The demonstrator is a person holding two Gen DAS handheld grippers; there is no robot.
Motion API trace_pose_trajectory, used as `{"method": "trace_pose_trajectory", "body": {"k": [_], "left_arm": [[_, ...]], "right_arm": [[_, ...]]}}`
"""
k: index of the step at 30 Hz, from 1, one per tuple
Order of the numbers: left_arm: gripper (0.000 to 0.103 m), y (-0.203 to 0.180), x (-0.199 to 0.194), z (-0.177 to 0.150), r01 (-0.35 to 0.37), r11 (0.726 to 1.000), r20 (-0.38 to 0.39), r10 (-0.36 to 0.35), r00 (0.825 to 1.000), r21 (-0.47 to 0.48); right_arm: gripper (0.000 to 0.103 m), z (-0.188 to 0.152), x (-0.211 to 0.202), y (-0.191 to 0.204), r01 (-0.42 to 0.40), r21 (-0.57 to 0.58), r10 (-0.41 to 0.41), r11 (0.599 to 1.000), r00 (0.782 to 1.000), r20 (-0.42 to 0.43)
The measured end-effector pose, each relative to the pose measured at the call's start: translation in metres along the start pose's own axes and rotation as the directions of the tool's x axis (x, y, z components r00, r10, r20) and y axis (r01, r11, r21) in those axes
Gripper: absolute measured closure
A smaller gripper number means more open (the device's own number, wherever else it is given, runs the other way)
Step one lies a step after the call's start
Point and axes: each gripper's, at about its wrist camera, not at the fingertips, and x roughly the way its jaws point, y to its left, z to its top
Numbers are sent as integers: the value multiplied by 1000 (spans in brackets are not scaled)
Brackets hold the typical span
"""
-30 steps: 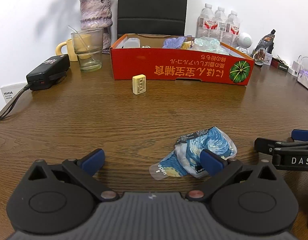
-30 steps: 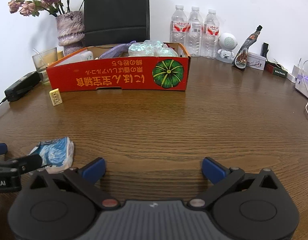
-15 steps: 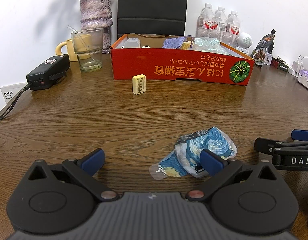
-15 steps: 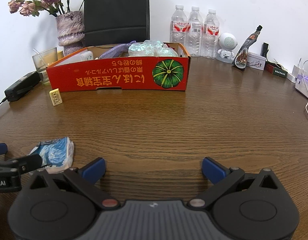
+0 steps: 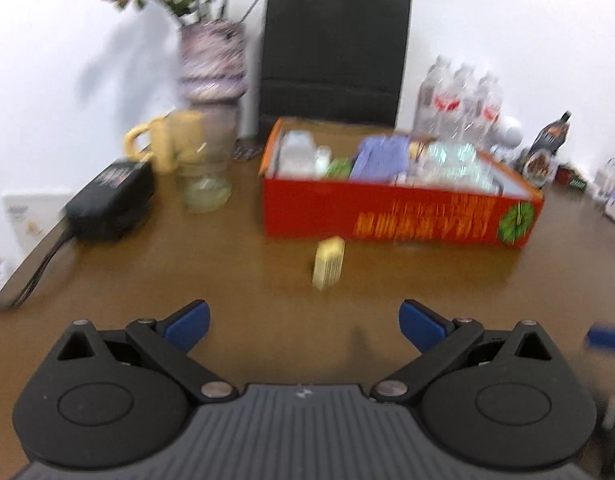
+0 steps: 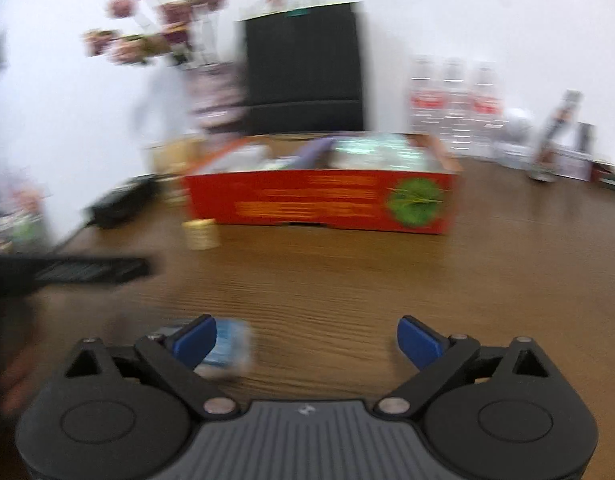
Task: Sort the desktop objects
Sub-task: 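Grasp the small yellow cube with the left tool while the right tool grasps the blue-patterned wrapper, then carry the cube with the left tool into the box while the right tool drops the wrapper in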
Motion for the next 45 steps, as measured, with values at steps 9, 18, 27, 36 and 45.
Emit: {"method": "trace_pose_trajectory", "body": {"k": [9,18,27,36,45], "left_arm": [[61,-14,72,29,30,996,-53,-25,998,90],[82,-13,56,10,-19,1000,-133,21,991,16],[82,-57,-18,-40,81,993,-73,-75,995,88],[63,-64,-18,-49,126,986,-69,-119,991,112],[84,-62,-35,-49,92,993,-55,-89,995,69]], "right_arm": [[34,-1,42,40,-66,-132,54,989,994,-91],[93,15,49,-31,79,32,-77,996,995,-66],[87,6,33,-59,124,19,-123,992,991,-58],[76,4,22,-62,121,48,-120,991,992,-25],[97,5,4,-50,129,24,-130,991,991,32]]}}
